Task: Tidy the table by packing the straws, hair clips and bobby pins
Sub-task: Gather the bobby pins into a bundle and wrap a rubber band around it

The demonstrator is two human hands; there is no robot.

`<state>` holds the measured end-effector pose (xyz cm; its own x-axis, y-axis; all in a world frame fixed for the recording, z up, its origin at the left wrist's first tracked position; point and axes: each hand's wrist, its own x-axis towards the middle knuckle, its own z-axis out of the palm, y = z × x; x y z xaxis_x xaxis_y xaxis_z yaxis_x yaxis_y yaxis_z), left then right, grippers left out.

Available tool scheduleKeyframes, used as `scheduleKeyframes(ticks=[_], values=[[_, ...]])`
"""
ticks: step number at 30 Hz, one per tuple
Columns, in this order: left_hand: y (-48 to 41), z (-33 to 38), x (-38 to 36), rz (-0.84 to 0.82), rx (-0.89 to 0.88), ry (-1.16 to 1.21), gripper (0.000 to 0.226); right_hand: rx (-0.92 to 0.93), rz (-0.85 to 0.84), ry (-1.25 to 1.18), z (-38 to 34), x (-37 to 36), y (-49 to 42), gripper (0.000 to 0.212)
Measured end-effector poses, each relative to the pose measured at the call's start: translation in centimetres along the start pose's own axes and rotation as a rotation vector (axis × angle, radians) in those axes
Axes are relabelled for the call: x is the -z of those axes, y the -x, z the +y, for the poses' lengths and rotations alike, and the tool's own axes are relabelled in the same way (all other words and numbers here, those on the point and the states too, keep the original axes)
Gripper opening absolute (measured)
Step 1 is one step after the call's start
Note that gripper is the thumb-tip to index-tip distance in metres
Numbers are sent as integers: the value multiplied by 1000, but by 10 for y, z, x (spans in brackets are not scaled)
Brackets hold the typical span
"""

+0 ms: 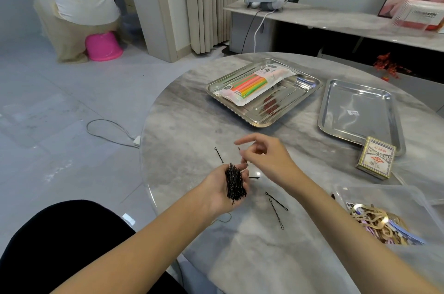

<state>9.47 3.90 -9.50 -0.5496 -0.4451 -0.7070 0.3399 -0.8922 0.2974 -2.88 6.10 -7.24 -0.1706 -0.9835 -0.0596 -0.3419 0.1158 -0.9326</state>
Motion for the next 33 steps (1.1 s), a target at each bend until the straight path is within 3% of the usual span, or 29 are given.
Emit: scheduleKeyframes(ticks=[6,10,12,16,18,26,33], values=[[5,-3,-4,-17,51,4,33,211,-69,447,5,-10,18,18],[6,-3,-4,-28,40,-15,34,315,-90,507,8,-3,21,5],[7,-4,-5,-35,31,-46,30,370,-82,480,7,5,26,22],[4,-9,-7,-61,10,-116,27,320,-281,531,12,26,41,101],[2,-14,-9,-97,40,-102,31,277,-359,614,18,30,50,120],[4,-25,-21,-208,34,-125,55,302,-258,452,25,35,58,93],[9,-23,-21,-204,35,-93,55,337,-224,370,24,34,54,64]])
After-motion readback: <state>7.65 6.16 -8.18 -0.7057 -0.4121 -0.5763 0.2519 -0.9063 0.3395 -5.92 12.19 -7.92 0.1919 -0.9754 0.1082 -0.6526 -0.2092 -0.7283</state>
